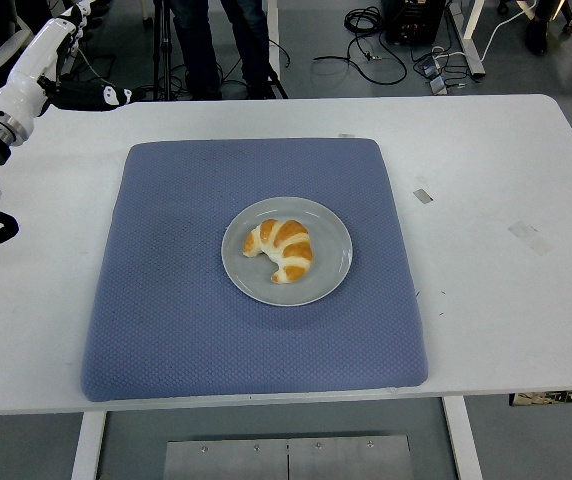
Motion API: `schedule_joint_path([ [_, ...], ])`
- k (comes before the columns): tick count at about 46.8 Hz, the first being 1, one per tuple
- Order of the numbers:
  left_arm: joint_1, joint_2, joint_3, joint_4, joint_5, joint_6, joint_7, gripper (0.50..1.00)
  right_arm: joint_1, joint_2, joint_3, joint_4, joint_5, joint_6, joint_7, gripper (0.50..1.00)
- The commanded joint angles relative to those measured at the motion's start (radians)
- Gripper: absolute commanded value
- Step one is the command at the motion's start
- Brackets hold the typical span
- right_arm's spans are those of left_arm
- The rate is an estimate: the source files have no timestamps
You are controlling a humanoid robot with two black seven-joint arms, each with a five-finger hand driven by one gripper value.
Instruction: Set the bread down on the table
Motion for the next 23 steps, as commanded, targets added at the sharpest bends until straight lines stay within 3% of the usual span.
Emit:
schedule_joint_path([
  [1,-0.004,-0.002,0.005,-0.032,0.067,0.003,0.027,0.983,0.0,0.0,0.0,0.0,0.0,0.0,0.0,1.0],
  [12,-0.039,-0.005,0.043,-0.081,0.265,0.003,0.103,0.986,0.0,0.0,0.0,0.0,0.0,0.0,0.0,1.0],
  [18,-0.064,-0.006,0.066,-0.115,0.383,-0.001,0.192,0.987,0.0,0.0,0.0,0.0,0.0,0.0,0.0,1.0],
  [23,-0.068,-0.009,0.075,-0.129,0.429,-0.015,0.202,0.986,0.0,0.0,0.0,0.0,0.0,0.0,0.0,1.0],
])
